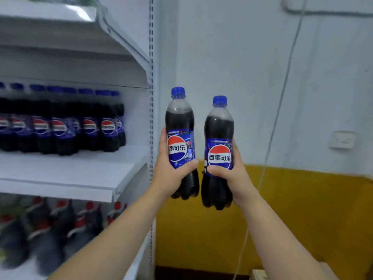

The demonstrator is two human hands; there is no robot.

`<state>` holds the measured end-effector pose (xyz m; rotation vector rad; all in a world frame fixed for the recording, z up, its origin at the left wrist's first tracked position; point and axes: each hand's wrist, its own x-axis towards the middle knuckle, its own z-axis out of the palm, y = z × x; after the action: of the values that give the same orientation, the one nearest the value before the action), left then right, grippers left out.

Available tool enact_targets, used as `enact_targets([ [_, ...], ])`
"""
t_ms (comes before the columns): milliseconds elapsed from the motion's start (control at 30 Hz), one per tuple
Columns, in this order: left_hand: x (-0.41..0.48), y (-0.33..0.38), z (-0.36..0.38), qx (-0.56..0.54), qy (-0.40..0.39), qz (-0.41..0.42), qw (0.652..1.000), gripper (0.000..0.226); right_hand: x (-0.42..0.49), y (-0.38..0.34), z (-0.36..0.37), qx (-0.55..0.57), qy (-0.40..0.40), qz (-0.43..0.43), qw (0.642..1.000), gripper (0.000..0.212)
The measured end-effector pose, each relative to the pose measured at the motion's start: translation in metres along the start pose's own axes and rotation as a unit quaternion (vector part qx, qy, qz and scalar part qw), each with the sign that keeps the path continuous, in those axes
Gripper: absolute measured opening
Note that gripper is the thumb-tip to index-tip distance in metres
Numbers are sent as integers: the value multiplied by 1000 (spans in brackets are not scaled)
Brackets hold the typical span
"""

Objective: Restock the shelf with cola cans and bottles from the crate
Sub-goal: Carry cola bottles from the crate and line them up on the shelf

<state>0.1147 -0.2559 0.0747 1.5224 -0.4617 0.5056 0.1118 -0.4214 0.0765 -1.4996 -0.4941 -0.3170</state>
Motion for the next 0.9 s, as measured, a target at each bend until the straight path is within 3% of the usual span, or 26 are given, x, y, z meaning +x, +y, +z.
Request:
enact_targets([
  [133, 0, 4, -111, 37, 44, -2, 998, 102, 21, 5, 101, 33, -36, -11, 999, 87],
  [400, 15, 3, -270, 111, 85, -21, 990, 105, 63, 29, 269, 40, -54, -35, 997, 100],
  [700, 66, -52, -323, 111, 103, -71, 986, 89, 125, 66, 324, -10, 17, -54, 998, 100],
  [900, 102, -86, -332, 74, 97, -98, 988, 85, 169, 92, 329, -61, -3, -28, 998, 102],
])
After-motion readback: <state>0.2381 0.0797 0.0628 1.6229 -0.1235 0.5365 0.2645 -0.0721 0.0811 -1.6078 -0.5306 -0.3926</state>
